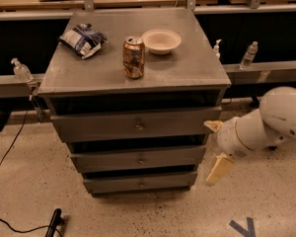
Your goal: Open middle drawer
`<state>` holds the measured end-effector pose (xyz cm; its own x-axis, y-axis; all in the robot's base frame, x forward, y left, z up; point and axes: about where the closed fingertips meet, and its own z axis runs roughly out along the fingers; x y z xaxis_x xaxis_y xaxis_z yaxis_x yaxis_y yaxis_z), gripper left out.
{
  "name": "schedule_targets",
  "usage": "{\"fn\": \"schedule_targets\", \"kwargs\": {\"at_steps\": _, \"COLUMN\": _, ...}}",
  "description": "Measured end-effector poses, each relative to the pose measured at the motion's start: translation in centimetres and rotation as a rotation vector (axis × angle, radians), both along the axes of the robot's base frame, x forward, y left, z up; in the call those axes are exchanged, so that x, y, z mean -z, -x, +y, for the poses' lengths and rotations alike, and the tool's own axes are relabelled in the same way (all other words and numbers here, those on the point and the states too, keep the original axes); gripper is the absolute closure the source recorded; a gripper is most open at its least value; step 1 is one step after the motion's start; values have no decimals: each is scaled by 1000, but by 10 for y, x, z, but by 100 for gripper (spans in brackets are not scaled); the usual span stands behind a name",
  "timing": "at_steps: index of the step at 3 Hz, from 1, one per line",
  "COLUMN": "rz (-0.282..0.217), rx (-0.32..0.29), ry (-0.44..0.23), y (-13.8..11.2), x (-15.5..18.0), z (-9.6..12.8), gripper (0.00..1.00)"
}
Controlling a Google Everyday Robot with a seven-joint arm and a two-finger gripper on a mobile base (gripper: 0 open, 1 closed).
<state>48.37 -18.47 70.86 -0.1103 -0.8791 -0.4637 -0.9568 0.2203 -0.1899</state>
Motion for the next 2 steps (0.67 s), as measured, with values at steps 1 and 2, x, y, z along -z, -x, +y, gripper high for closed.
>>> {"fn": "schedule_targets", "kwargs": {"at_steps": 1, "rz": -13, "rx": 22, "ry": -120, "y": 3, "x": 45, "z": -13, "gripper": 0}}
{"fn": "schedule_targets", "kwargs": {"at_steps": 2, "rz": -13, "rx": 22, "ry": -120, "y": 3, "x": 45, "z": -13, "gripper": 0}}
